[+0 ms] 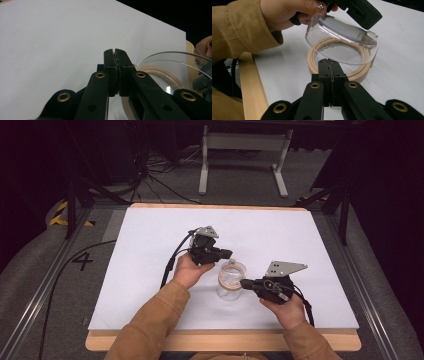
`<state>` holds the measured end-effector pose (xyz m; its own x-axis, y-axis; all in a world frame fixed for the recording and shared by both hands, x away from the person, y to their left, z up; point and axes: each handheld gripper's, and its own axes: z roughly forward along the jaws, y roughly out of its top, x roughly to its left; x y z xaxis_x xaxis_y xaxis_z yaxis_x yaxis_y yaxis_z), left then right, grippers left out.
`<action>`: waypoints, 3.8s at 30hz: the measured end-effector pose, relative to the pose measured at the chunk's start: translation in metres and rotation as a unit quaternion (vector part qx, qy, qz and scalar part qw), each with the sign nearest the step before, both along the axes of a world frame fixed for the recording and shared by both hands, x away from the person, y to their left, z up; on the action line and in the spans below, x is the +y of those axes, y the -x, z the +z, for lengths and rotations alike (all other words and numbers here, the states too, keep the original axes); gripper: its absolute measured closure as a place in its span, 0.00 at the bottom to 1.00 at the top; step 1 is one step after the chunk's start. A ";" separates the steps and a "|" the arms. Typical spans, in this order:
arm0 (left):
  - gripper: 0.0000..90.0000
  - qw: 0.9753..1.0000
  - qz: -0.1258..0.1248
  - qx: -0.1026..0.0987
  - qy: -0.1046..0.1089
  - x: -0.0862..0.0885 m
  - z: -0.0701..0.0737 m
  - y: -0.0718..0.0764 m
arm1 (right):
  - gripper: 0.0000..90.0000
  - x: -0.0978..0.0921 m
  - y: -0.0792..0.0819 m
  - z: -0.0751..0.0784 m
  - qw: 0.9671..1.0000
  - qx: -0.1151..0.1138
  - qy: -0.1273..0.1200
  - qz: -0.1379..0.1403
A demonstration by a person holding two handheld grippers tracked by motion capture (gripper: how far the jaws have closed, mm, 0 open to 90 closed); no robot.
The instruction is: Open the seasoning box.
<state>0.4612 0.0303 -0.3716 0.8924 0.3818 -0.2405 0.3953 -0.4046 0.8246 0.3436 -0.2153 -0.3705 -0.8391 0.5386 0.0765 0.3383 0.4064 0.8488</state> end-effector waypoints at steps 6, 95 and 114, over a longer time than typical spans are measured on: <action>0.97 1.000 0.011 0.000 0.006 0.011 0.004 0.003 | 1.00 -0.001 -0.002 0.002 1.000 -0.006 -0.005 0.003; 0.76 0.987 0.144 -0.004 -0.067 0.139 -0.004 0.022 | 0.77 -0.114 -0.069 0.022 0.991 -0.026 0.016 -0.133; 0.69 0.981 0.166 0.022 -0.101 0.144 -0.042 0.006 | 0.61 -0.144 -0.097 -0.033 0.984 0.034 0.046 -0.170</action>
<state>0.4553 0.1740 -0.4133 0.7011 0.6936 -0.1654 0.5662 -0.4004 0.7205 0.4403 -0.3595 -0.4034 -0.6037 0.7946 0.0637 0.5222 0.3339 0.7847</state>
